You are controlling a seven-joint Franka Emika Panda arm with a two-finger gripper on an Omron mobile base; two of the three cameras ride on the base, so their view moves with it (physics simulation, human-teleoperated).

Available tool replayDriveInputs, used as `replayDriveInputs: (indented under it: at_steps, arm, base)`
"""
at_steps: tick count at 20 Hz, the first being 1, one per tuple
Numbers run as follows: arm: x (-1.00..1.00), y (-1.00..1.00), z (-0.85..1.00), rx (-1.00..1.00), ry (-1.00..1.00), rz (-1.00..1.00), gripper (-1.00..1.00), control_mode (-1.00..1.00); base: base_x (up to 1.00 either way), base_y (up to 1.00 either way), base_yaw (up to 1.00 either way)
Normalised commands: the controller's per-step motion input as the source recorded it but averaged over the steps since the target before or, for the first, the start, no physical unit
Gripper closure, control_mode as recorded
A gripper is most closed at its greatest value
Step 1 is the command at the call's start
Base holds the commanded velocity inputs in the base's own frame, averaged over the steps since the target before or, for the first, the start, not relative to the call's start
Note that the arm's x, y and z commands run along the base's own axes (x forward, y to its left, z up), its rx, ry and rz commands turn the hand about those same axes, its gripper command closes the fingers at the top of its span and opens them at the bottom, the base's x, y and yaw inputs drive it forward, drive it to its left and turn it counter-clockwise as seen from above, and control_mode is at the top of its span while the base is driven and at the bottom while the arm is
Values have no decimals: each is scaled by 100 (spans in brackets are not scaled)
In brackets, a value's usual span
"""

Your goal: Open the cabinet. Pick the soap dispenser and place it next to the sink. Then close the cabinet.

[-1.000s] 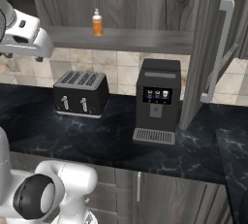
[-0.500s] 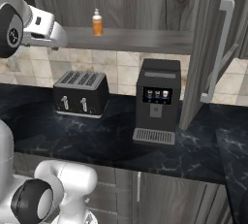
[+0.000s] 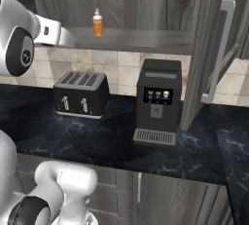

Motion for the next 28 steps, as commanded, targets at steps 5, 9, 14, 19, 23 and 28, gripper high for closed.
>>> replayDriveInputs:
  at_steps: [5, 9, 14, 19, 23, 28]
  arm:
    - [16, 0, 6, -1, 1, 0, -100, -100]
    - [11, 0, 39, 0, 0, 0, -100, -100]
    - [14, 0, 30, 0, 4, 0, -100, -100]
    - [34, 0, -2, 0, 3, 0, -100, -100]
    - [40, 0, -27, 0, 2, 0, -100, -100]
    - [39, 0, -10, 0, 0, 0, -100, -100]
  base:
    - [0, 0, 0]
    - [0, 0, 0]
    - [0, 0, 0]
    - [0, 0, 0]
    - [0, 0, 0]
    - [0, 0, 0]
